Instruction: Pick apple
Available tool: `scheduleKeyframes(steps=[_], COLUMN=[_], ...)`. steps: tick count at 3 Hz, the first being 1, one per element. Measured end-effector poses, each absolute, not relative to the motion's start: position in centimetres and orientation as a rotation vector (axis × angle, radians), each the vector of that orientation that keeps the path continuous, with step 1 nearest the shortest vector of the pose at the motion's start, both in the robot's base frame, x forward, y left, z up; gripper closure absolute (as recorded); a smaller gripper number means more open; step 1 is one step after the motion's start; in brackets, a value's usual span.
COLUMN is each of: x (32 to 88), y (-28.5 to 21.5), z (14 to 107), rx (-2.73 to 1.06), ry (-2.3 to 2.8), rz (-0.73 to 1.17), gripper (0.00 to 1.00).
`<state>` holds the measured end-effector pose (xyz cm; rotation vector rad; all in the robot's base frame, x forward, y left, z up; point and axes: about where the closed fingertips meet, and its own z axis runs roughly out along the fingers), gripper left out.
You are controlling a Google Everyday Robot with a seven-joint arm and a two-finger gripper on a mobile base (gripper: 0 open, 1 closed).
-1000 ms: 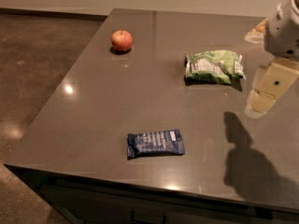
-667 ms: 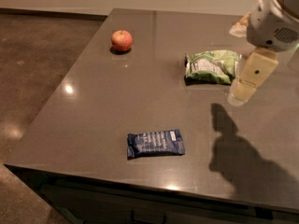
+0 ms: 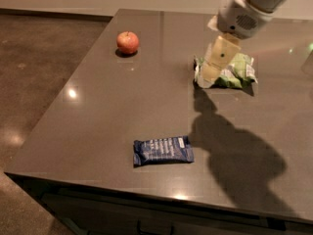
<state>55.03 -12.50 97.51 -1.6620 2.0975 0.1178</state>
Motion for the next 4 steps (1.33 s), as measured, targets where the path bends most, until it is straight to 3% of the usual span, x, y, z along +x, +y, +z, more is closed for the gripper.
scheduleKeyframes(steps=[4], x=[65.6], y=[-4.7], z=[93.4], rx=[-1.295], ry=[2.221], rz=[0.2], gripper=[0.0])
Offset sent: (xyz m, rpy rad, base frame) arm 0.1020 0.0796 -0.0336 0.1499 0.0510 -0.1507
